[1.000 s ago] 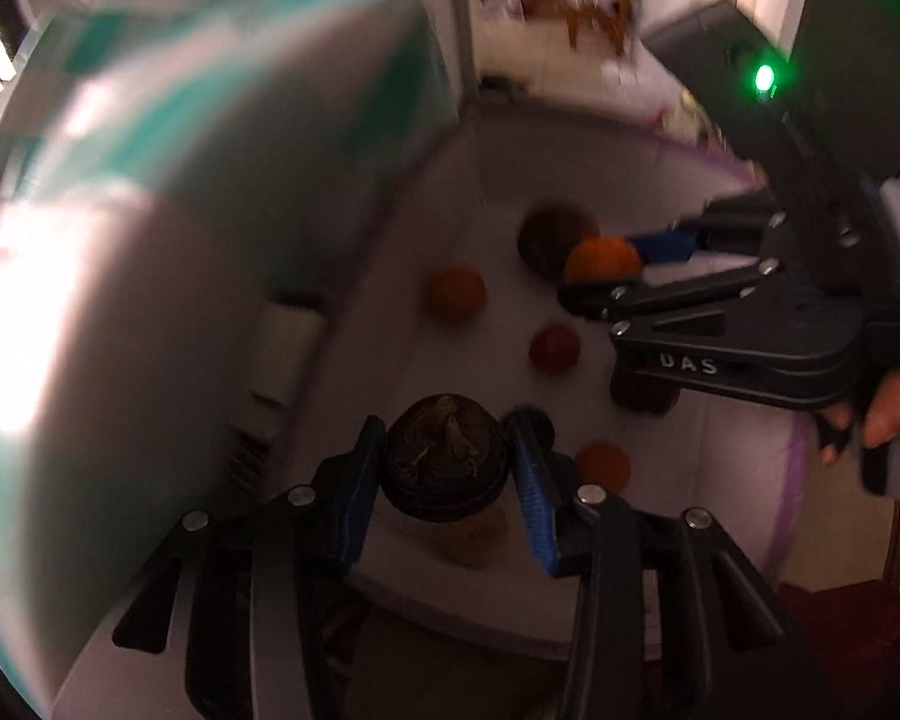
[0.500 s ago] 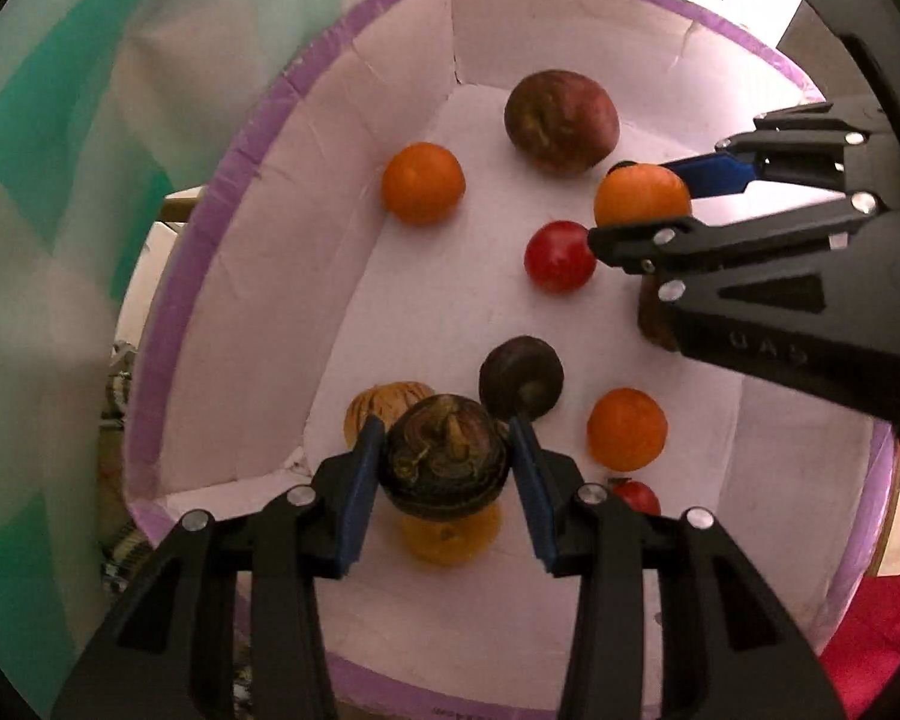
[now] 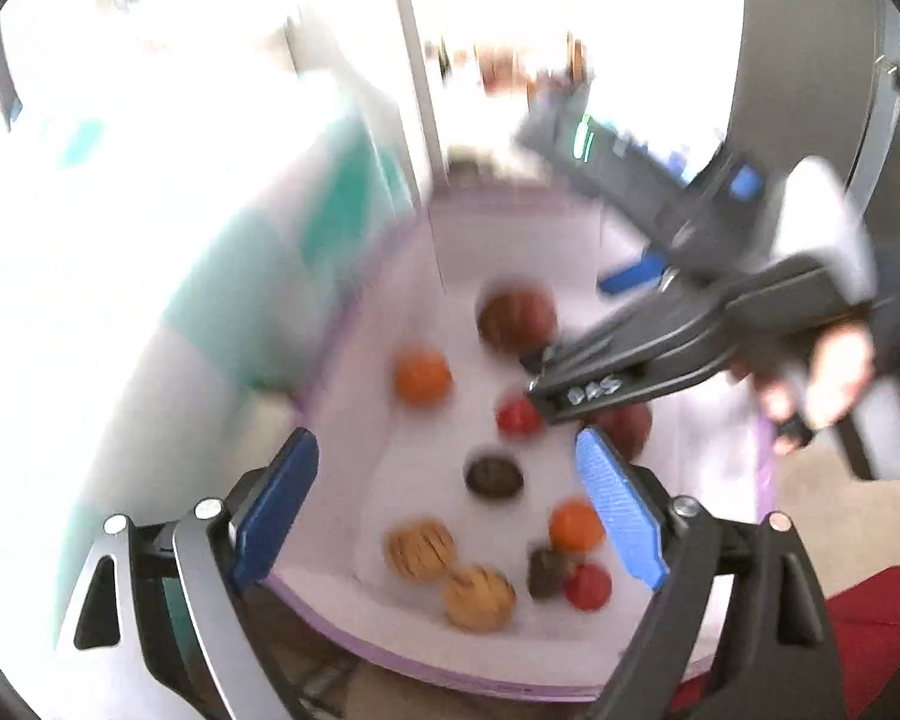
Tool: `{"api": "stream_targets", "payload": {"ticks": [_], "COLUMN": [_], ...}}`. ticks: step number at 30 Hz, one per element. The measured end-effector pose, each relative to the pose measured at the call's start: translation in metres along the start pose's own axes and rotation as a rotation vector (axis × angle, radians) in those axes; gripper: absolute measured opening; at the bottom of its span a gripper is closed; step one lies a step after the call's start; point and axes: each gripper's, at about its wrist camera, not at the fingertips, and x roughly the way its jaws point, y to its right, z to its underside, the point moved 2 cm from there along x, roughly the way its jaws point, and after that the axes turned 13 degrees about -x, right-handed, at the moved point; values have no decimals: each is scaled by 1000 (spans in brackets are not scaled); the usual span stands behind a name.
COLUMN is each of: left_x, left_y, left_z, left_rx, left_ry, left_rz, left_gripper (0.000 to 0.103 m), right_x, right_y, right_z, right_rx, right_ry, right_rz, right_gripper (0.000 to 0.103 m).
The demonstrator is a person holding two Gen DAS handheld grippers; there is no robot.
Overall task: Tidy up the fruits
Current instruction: 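Open both tools to drop the orange and brown fruit into the box, then move both open tools back toward the last two fruits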
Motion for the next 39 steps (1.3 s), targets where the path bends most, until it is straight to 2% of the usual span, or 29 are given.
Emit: {"api": "stream_targets", "payload": {"ticks": [2,4,7,10,13,15,18,20,21,24,26,28,30,34,39], "left_x": [-35,-68,-108,-149,-187,-213,-241,-258,-266,-290,-296,-299,-304,-314,-317], "left_y": [-8,-32,-86,-161,-238,-296,-375,-415,-440,-485,-497,-512,-511,-504,-500], "left_z": [-12,-22,-27,-19,2,24,53,75,91,129,145,171,180,183,181], "left_rx": [-10,-72,-199,-384,-554,-668,-833,-941,-1023,-1179,-1251,-1373,-1425,-1406,-1414], "left_ry": [139,259,371,434,465,478,472,462,456,459,466,457,486,501,509], "left_rz": [-36,-98,-193,-273,-373,-469,-574,-638,-664,-665,-675,-655,-648,-723,-749], "left_gripper": [95,98,98,101,101,101,101,101,101,101,101,101,101,101,101], "right_x": [-26,-50,-92,-123,-140,-147,-157,-166,-169,-170,-161,-149,-138,-111,-83], "right_y": [7,8,-4,-35,-73,-104,-162,-202,-228,-294,-338,-379,-413,-485,-535], "right_z": [-9,-17,-32,-46,-64,-74,-96,-108,-119,-145,-161,-180,-197,-241,-288], "right_rx": [32,48,27,-27,-89,-146,-267,-343,-400,-529,-594,-636,-644,-672,-679], "right_ry": [91,189,363,493,557,573,575,596,605,593,563,522,493,419,366], "right_rz": [12,11,-12,-70,-144,-189,-246,-264,-272,-274,-263,-272,-298,-319,-291], "right_gripper": [80,83,87,87,87,87,87,87,87,87,87,87,87,86,86]}}
